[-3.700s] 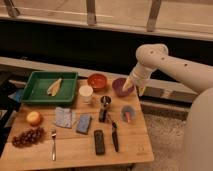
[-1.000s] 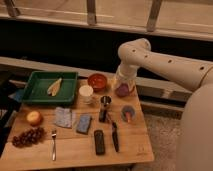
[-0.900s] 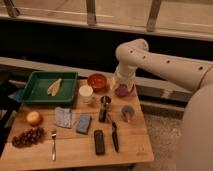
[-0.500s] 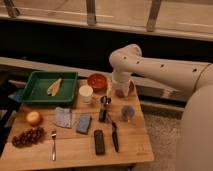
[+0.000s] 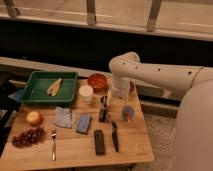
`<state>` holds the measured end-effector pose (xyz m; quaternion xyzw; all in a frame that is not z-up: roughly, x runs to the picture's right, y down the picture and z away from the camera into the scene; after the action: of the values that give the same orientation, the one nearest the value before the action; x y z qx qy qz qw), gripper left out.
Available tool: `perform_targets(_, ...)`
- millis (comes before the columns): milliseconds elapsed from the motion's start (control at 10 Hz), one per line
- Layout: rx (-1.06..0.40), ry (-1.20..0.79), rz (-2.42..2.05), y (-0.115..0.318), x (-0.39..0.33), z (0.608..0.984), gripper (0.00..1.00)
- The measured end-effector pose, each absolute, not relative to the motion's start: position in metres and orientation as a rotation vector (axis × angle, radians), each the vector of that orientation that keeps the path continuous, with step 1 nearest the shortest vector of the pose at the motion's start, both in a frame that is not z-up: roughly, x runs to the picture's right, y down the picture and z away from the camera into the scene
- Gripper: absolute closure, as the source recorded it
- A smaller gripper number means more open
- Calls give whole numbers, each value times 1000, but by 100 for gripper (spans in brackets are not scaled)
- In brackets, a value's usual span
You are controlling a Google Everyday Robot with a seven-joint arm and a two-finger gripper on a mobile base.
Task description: Place brush in metal cup
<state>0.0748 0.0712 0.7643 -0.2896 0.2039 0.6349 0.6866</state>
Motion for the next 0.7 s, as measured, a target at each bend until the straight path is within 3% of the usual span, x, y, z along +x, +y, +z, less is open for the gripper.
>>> perform_targets(700, -694, 409, 1313, 77, 34, 779, 35)
